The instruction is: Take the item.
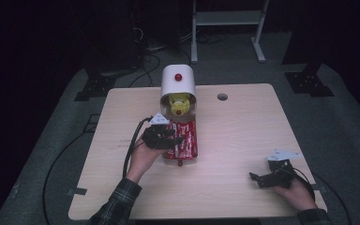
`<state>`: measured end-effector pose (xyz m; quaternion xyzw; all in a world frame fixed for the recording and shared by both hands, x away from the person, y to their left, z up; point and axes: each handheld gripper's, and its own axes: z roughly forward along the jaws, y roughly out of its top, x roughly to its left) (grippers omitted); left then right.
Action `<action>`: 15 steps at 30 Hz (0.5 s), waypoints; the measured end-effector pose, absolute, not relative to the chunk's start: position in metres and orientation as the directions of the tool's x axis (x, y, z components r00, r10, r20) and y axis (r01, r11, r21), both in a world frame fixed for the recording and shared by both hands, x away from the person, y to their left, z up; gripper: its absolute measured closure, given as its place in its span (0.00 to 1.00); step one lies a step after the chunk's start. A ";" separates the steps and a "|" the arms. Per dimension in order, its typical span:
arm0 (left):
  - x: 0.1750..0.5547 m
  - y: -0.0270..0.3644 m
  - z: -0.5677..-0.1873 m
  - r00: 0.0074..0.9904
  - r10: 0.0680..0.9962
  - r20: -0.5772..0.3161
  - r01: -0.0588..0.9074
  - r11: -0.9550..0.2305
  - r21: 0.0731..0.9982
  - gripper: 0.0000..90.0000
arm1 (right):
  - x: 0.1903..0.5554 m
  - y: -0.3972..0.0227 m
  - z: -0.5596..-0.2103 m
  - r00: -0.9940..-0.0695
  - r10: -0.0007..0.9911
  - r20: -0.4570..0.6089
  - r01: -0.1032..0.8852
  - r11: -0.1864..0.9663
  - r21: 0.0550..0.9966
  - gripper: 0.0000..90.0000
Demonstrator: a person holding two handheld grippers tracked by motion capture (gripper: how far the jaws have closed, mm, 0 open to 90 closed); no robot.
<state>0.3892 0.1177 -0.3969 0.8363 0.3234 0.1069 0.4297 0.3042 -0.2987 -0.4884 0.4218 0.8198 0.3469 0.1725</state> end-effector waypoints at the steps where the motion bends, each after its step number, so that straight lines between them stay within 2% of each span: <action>1: 0.390 0.117 -0.398 0.768 0.633 -0.101 0.452 -0.424 0.785 0.53 | 0.304 -0.299 -0.488 -0.585 0.811 0.010 0.572 0.404 0.714 0.00; 7: 0.394 0.111 -0.402 0.767 0.633 -0.108 0.460 -0.425 0.780 0.54 | 0.304 -0.299 -0.488 -0.585 0.811 0.010 0.572 0.404 0.714 0.00; 15: 0.398 0.102 -0.408 0.765 0.635 -0.112 0.478 -0.442 0.759 0.62 | 0.304 -0.299 -0.488 -0.585 0.811 0.010 0.572 0.404 0.714 0.00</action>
